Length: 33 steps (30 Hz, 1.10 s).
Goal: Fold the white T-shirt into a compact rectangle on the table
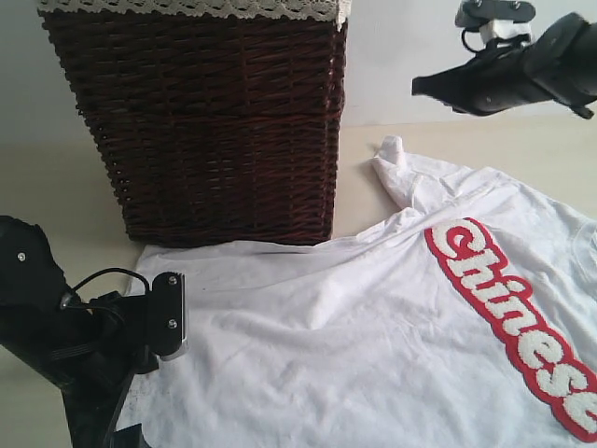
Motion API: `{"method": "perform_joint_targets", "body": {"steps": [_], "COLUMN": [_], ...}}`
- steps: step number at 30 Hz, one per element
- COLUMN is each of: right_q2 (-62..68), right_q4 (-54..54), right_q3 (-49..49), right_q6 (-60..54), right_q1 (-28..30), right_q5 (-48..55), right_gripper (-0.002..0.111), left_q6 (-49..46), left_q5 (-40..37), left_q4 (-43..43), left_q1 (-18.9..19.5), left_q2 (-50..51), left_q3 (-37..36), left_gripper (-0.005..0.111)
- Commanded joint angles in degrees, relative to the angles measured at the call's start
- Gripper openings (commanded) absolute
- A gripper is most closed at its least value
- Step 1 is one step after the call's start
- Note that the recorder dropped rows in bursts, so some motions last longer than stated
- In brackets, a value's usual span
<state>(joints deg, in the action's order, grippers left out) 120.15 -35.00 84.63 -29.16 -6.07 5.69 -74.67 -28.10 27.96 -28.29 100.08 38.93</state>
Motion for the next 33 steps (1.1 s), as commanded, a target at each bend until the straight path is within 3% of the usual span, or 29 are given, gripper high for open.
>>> {"method": "perform_joint_targets", "body": {"steps": [1, 11, 24, 33], "right_q2": [5.32, 12.14, 12.81, 12.58], "right_q4": [0.6, 0.14, -15.39, -20.15], "right_q3": [0.47, 0.47, 0.47, 0.47], "right_q6": [-4.97, -5.23, -5.23, -5.23], "right_q1": [0.08, 0.2, 0.09, 0.09], "right_q5": [-5.3, 5.59, 6.32, 11.32], "right_gripper": [0.0, 0.0, 0.0, 0.0], "left_q6": [-0.09, -0.09, -0.09, -0.09], "left_q5": [0.04, 0.04, 0.04, 0.04], "left_q4": [-1.56, -1.56, -1.56, -1.56], "left_q1": [-0.41, -0.41, -0.41, -0.41], "left_q2": [1.98, 1.98, 1.98, 1.98], "left_q3": [-0.7, -0.7, -0.7, -0.7], "left_gripper": [0.092, 0.092, 0.092, 0.092]}}
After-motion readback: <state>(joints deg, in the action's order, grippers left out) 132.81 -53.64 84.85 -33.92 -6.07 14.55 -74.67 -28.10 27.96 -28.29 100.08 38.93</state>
